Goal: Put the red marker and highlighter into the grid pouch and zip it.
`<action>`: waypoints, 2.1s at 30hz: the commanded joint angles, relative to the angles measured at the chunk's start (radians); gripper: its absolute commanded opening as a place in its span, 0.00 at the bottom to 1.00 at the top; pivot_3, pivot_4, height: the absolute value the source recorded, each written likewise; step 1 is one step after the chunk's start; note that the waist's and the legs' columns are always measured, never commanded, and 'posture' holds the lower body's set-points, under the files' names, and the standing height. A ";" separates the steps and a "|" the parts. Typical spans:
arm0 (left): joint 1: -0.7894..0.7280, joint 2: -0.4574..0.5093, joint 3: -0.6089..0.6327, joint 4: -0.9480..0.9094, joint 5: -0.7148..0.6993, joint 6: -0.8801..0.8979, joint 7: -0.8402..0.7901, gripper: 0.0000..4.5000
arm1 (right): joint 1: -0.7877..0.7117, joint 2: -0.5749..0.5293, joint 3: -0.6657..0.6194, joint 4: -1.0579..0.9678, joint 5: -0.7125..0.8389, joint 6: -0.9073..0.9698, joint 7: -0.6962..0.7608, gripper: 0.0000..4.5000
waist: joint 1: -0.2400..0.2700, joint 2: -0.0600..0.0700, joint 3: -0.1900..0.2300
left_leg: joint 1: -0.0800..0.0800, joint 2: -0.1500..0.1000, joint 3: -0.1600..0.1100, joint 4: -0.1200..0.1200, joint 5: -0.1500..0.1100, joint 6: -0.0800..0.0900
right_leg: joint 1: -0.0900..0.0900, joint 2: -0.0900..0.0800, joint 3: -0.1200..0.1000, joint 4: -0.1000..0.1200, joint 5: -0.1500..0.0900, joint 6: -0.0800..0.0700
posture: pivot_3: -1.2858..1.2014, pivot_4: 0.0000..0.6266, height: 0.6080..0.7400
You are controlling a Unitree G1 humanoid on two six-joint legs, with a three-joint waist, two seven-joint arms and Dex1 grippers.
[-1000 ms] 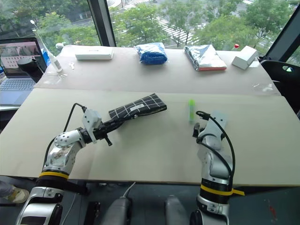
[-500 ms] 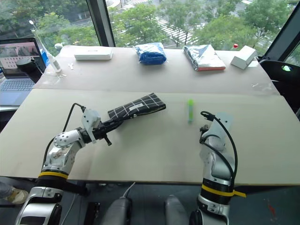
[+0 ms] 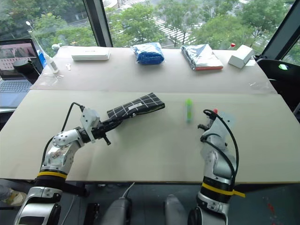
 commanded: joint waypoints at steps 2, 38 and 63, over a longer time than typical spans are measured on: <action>0.003 0.013 0.022 -0.047 -0.019 0.005 -0.005 0.00 | -0.103 -0.209 0.093 -0.001 0.019 -0.249 0.266 0.13 | 0.000 0.005 0.004 | -0.001 -0.001 0.001 0.000 0.000 0.000 | 0.000 -0.001 0.001 -0.001 0.000 0.000 | 0.52 0.24 1.00; 0.003 0.017 0.017 -0.086 -0.026 0.036 -0.034 0.00 | -0.199 -0.645 0.624 0.432 -0.444 -1.334 0.864 0.13 | 0.011 0.004 0.004 | 0.000 -0.001 0.001 0.000 0.000 0.000 | 0.003 0.000 0.000 -0.007 0.003 -0.003 | 0.52 0.24 1.00; 0.045 0.096 0.026 -0.234 -0.164 0.246 -0.193 0.00 | -0.503 -0.353 0.806 0.810 -0.591 -1.515 0.786 0.50 | -0.001 0.004 0.004 | 0.001 -0.001 -0.001 0.000 0.000 0.000 | 0.002 0.000 0.000 0.000 0.003 -0.004 | 0.52 0.24 1.00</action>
